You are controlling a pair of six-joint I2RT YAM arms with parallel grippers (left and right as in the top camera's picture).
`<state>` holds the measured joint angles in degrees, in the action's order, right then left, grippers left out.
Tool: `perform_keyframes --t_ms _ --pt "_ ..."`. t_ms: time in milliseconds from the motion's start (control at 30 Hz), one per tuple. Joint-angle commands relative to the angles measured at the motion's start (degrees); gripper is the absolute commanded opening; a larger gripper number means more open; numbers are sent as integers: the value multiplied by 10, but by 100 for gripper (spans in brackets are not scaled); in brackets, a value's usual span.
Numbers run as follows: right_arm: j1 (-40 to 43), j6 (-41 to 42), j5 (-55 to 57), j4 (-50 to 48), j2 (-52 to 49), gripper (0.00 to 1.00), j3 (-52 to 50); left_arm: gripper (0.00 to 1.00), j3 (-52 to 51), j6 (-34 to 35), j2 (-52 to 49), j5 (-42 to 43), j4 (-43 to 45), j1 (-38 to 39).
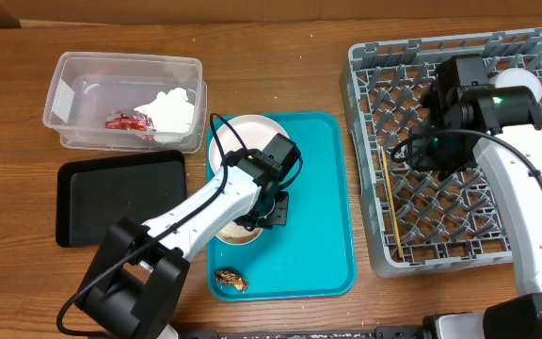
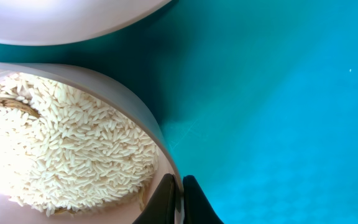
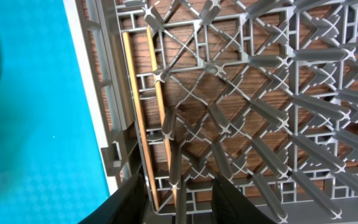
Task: Sort waste into correct bins and load items into the dishwasher
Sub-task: 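Grasp the rice bowl rim with the left gripper, then carry the rice bowl left and tip the rice onto the black tray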
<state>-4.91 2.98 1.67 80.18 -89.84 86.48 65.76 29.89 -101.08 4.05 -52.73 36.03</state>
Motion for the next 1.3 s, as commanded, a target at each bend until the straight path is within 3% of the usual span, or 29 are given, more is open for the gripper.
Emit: perform_keyframes --t_ms 0,200,600,800,867,1000,1267 --pt "1 3 -4 -1 9 37 14 4 -5 -1 -8 -2 1 4" --pt "1 3 -4 -1 9 38 14 4 2 -1 -2 -16 -12 2" --pt "1 3 -4 -1 9 37 14 4 73 -1 75 -68 -126 -7" --pt "1 3 -4 -1 9 37 14 4 75 -8 137 -89 -156 -62" --pt "1 3 -4 -1 9 37 14 4 75 -40 159 -81 -158 -99" --pt "1 3 -4 -1 9 37 14 4 75 -124 188 -14 -146 -191" --pt "1 3 -4 2 9 36 14 4 71 -353 168 312 -129 -430"
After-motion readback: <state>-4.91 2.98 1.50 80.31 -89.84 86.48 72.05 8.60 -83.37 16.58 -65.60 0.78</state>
